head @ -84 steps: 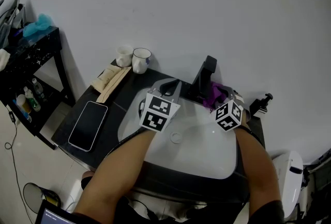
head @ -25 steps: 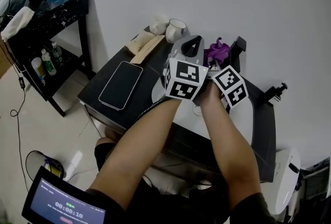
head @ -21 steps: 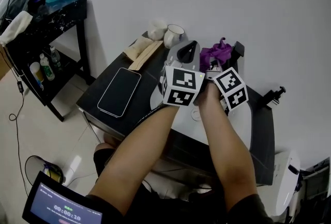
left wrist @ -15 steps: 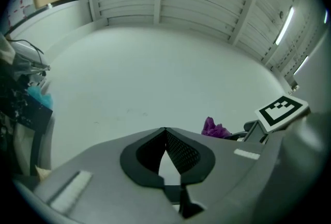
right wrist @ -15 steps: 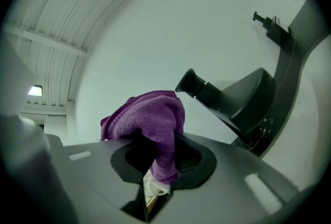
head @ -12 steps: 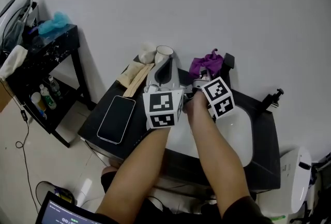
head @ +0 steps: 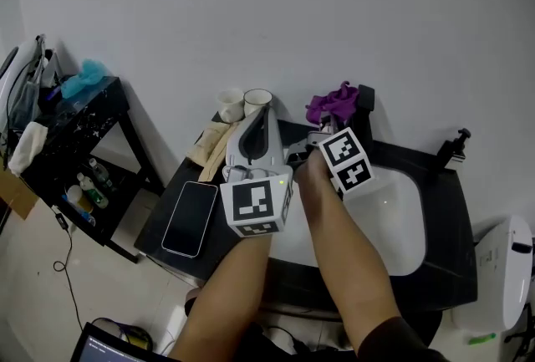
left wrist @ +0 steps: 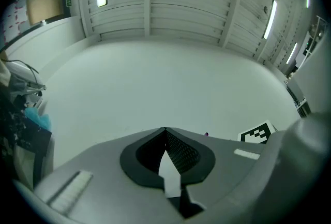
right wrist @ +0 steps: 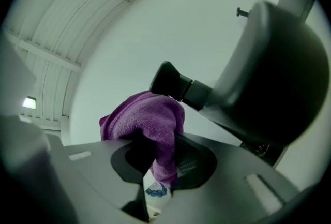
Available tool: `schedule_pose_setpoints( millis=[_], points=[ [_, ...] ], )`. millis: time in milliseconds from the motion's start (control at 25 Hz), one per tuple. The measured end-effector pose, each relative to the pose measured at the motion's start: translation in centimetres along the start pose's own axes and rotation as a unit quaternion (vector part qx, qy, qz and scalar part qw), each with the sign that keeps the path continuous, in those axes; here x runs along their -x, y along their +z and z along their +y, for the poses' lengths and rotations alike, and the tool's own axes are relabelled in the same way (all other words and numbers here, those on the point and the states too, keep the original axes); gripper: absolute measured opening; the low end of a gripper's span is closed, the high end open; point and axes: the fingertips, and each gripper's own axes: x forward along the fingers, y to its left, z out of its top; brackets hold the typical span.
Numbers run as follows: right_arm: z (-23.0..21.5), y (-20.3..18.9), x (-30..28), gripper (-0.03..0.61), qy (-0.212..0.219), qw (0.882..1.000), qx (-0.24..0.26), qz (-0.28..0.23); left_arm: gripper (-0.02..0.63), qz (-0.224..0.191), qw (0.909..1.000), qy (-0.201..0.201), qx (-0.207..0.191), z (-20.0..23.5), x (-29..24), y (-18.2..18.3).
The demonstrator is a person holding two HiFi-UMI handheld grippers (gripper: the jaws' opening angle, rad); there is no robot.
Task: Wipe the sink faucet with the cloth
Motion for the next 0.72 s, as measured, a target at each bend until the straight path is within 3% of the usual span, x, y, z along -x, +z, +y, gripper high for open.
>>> schedule_pose_setpoints(
  millis=[360, 520, 720],
  points=[
    [-0.7, -0.5, -0.7, 0.073, -0.003, 1.000, -0.016, -0.019, 0.018, 0.016, 0.9991, -0.014, -0.037, -1.1, -0.4, -0.9],
    [-2.9, -1.9, -0.2, 0.073, -0.038, 0.998, -0.048, -0.006, 0.018, 0.022, 0.9987, -0.013, -0.044, -1.1, -0.4, -1.2],
    [-5.2, -3.6, 0.5, 0.074, -0.072, 0.996, -0.051, 0.015, 0.018, 0.029, 0.9982, -0.027, -0.045, -1.7, -0.5, -1.6]
  ],
)
